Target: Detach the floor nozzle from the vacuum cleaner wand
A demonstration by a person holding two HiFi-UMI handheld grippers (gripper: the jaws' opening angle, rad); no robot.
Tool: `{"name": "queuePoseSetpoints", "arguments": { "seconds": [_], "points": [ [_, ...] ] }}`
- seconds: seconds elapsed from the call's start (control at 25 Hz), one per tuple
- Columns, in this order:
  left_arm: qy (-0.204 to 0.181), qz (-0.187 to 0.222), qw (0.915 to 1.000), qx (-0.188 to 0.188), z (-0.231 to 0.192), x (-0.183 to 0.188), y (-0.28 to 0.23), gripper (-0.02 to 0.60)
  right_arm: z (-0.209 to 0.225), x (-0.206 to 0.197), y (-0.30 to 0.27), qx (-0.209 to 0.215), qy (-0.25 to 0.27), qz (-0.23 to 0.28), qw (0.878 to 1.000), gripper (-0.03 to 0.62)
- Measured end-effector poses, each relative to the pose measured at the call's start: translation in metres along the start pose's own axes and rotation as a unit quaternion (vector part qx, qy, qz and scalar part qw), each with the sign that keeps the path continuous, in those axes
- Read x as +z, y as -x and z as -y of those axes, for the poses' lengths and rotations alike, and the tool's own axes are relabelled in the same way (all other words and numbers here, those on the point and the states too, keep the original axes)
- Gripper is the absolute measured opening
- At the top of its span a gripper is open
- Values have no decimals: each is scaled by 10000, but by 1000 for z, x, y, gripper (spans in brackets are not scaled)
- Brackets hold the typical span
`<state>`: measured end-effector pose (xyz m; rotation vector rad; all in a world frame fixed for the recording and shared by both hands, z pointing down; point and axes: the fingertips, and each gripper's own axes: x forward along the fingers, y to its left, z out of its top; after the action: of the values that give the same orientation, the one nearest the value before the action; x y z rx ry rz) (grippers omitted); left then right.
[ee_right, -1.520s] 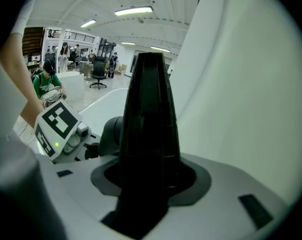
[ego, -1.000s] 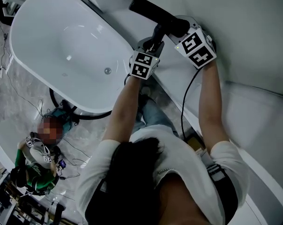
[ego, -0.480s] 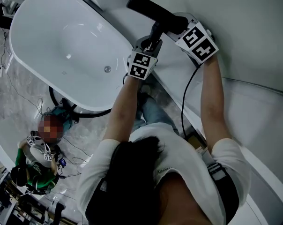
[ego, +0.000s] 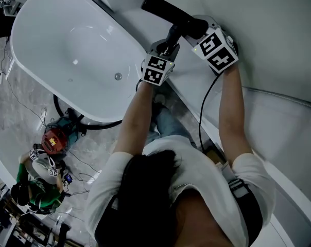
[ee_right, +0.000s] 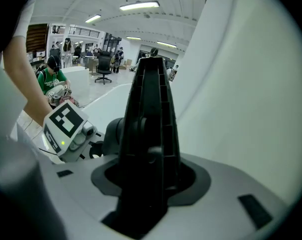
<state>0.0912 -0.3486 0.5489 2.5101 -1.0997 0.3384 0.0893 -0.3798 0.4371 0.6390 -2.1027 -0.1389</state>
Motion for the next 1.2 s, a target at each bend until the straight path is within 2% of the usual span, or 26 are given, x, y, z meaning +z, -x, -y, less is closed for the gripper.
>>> {"name": "queuePoseSetpoints", "arguments": {
  "seconds": [0.16,0.4,0.48,0.52,0.56,0.64,0.76,1.04,1.2],
  "points": [
    [-97,29,9999,-108,-1,0,2,117,-2,2,-1,-58,-124,135,9998,207],
    [-176,93,9998,-43,-1,4,5,117,-2,4,1,159,-212,151,9995,207],
    [-135,170,9997,88,-7,4,12,114,18,17,20,245,-874,811,9926,206],
    [-95,214,9997,98,-12,5,16,114,38,30,38,202,-1291,1250,9835,206],
    [-58,238,9997,46,-15,5,19,114,58,44,58,72,-1469,1532,9772,205],
    [3,230,9997,-26,-16,3,24,114,78,66,88,-251,-1102,1561,9812,205],
    [57,194,9998,87,-22,0,25,114,77,85,99,-303,-779,1609,9834,206],
    [42,198,9998,44,-13,5,24,114,67,65,108,-396,-1369,1800,9733,205],
    [125,218,9996,150,-16,7,24,115,63,58,108,-496,-1659,1920,9660,206]
  ]
}}
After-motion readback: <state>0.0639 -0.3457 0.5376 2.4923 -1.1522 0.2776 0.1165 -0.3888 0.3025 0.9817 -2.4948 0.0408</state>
